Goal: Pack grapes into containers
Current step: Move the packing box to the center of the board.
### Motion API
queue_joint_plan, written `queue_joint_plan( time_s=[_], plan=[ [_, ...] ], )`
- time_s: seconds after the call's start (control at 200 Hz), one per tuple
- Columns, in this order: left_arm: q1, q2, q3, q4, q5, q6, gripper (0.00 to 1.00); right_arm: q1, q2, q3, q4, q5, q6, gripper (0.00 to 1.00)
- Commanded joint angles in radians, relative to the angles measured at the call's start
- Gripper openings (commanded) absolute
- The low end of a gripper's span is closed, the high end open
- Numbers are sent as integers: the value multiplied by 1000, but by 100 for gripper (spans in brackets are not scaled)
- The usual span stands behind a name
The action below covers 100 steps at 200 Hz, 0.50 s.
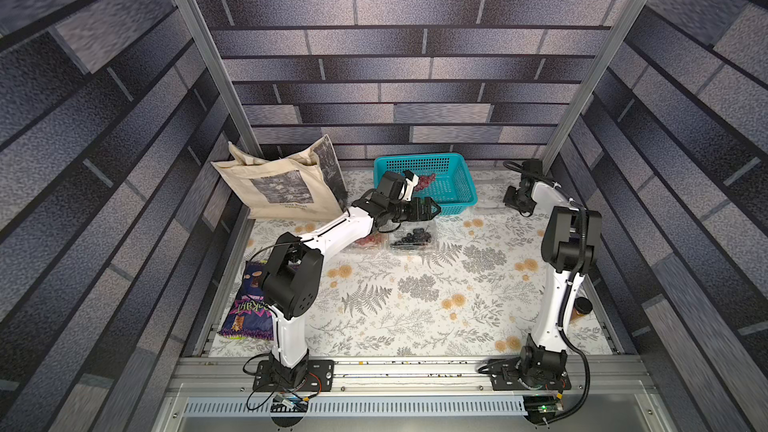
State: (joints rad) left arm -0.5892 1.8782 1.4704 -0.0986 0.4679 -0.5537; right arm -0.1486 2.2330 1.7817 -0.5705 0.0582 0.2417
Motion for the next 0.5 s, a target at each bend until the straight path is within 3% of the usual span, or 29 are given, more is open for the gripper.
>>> queue_joint_plan(
  time_s=[0.0, 0.25, 0.496],
  plan=[
    [-4, -80, 6, -12, 3, -8, 100, 0, -88, -67, 8, 41, 32, 28],
    [-19, -144, -21, -27, -6, 0, 100, -6, -198, -211, -18, 116, 54, 28],
    [-45, -207, -77, -18, -4, -33, 100, -14, -404, -452, 3, 112, 147, 29]
  ],
)
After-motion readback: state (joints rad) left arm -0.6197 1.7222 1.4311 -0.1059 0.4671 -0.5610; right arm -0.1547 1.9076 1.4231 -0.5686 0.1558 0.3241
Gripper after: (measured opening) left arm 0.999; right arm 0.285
